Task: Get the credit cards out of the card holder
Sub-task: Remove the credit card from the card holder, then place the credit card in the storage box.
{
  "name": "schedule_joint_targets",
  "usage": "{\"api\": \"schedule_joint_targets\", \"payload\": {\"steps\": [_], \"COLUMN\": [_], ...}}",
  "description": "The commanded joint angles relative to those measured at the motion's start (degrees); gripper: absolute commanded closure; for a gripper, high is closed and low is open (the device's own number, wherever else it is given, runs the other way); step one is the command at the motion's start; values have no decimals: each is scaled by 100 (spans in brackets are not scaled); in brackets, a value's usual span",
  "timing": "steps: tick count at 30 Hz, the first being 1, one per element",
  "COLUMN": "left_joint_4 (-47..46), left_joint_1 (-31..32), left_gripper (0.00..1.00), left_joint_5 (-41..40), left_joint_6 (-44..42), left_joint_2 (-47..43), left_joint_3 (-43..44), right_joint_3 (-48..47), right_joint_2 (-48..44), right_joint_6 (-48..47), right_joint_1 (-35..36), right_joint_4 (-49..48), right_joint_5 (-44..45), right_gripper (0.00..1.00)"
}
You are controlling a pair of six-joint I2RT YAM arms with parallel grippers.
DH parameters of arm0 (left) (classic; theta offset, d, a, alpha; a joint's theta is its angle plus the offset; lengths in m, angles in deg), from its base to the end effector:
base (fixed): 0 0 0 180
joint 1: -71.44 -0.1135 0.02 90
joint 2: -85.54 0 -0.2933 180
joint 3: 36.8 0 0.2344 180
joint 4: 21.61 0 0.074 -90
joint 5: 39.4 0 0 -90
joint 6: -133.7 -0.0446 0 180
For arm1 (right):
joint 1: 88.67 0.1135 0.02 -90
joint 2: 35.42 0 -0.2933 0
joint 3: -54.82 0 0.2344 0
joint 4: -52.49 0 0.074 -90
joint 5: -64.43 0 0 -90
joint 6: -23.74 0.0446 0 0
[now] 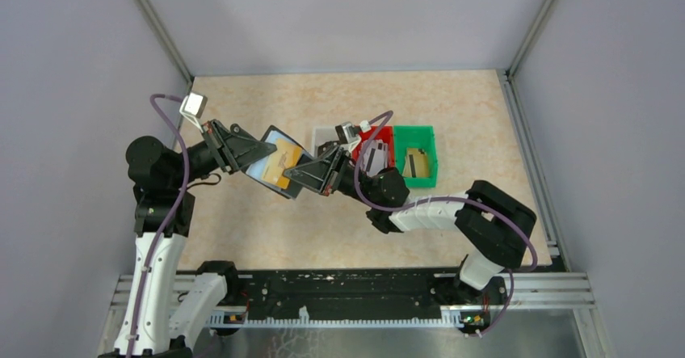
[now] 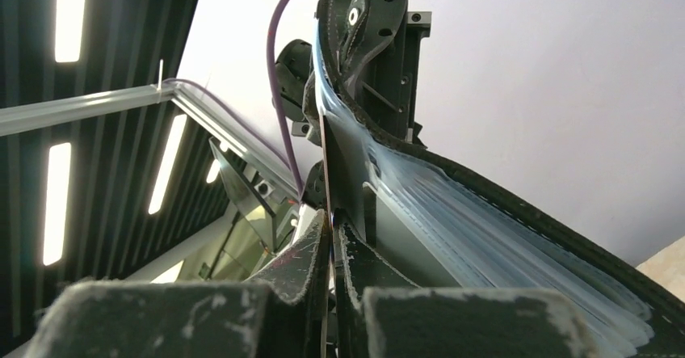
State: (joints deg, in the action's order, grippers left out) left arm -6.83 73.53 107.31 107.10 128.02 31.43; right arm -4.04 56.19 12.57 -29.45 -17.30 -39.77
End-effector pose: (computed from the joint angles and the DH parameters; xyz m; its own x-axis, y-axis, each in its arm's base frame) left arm 0.1101 -0.0413 0.4321 -0.6660 -0.4668 -0.5818 0.5462 0.2260 -0.8066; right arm 0.1538 0.2796 0.3505 -0.8557 0.4219 -0.2996 -0.4832 -0.4442 0.7545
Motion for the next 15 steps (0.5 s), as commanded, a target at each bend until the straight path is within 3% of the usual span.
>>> {"api": "schedule_joint_targets", "payload": {"steps": [1,15], "left_joint_4": [-314,-258], "left_joint_1": [-41,-97], "left_gripper": [100,100], "left_joint_5": [99,39], "left_joint_6": [26,-254], "left_joint_2": [-36,76], "left_joint_3": [58,168], "right_joint_3": [-132,843], "right_joint_2": [-126,-952], "right_joint_6": [4,-336], "right_joint_1": [-31,-128], "right_joint_4": [-639,-64], "right_joint_5": [35,179], "right_gripper": [100,100]}}
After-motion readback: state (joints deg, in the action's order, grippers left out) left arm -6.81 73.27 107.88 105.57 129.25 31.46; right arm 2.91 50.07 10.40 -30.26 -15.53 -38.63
